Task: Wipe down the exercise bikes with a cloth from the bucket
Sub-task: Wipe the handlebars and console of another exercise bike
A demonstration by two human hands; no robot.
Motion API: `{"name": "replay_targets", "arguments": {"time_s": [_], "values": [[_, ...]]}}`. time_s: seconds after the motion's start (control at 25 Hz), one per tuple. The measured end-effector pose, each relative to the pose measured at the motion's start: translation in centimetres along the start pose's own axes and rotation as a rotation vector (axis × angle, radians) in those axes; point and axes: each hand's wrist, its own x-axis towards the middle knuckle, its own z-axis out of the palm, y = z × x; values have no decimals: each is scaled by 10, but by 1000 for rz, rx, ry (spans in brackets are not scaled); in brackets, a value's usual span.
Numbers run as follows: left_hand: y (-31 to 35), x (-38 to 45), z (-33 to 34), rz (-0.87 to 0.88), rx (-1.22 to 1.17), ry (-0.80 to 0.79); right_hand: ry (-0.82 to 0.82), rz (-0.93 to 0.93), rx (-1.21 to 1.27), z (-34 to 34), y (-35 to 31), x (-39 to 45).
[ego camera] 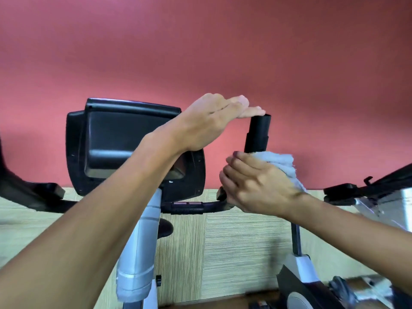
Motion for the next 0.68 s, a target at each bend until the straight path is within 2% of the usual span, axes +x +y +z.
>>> {"name": "replay_targets", "arguments": {"time_s": [0.08,0.16,0.24,0.32,0.4,0.44,0.6,0.68], "values": [[-3,-3,0,17,15,3,43,-71,74,-4,17,1],[-3,-4,0,42,19,2,142,32,128,-7,34,9],[-3,-6,2,67,4,-2,171,126,114,-3,17,6],[-2,-7,1,76,12,-28,133,68,65,4,-6,-6],[-3,-7,0,85,35,-29,127,-29,97,2,2,-12],[-4,-7,0,97,51,-32,163,-14,127,1,12,-9],[-6,-6,3,117,118,-27,264,297,229,-1,5,-6],[-4,-7,4,129,136,-16,244,296,186,0,-8,-12]]}}
